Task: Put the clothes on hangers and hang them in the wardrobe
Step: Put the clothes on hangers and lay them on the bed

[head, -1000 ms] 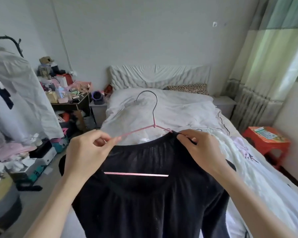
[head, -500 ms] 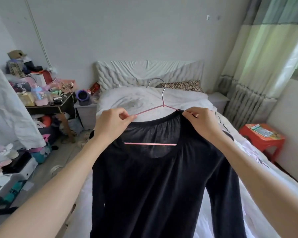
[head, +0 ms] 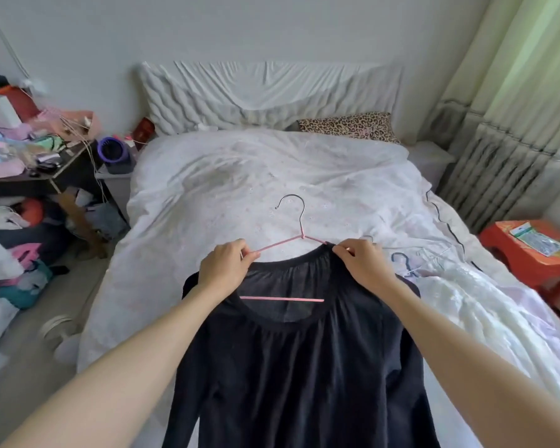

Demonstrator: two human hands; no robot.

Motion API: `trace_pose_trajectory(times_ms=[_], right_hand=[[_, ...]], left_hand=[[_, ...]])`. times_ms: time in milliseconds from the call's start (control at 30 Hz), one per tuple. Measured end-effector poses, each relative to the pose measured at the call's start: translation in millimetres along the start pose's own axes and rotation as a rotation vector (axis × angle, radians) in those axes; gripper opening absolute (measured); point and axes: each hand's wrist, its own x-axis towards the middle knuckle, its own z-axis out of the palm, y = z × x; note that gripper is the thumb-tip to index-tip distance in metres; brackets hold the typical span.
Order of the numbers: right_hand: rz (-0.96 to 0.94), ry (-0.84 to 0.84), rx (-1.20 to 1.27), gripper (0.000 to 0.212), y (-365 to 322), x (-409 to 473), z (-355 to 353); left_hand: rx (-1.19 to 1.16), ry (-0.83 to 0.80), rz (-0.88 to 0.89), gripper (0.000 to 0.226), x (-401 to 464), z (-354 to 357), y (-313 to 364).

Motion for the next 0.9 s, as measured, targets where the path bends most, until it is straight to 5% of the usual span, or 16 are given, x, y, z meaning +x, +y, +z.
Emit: trace_pose_trajectory(times_ms=[167,333,400,567,900], right_hand=[[0.07,-0.016,-0.005,0.028,56,45,76],[0.087,-0.148,-0.106,0.044,95,31,108],[0.11,-0.128,-0.066,0.046,106,13,108],[0.072,-0.059,-0.115,0.051,113,-69,107],[0.187,-0.193,-0.306,0.072,80,-278,94]], left_hand=[[0.054,-0.023,-0.059,0.022,47,78,-32],[0.234,-0.339,-0.05,0.044,41,108,-57],[0.24,-0.347,0.0,0.046,24,109,-62],[0.107,-0.242,0.113,0.051,-59,115,-65],[0.16,-0.453,0.207,0.062,-269,100,-64]])
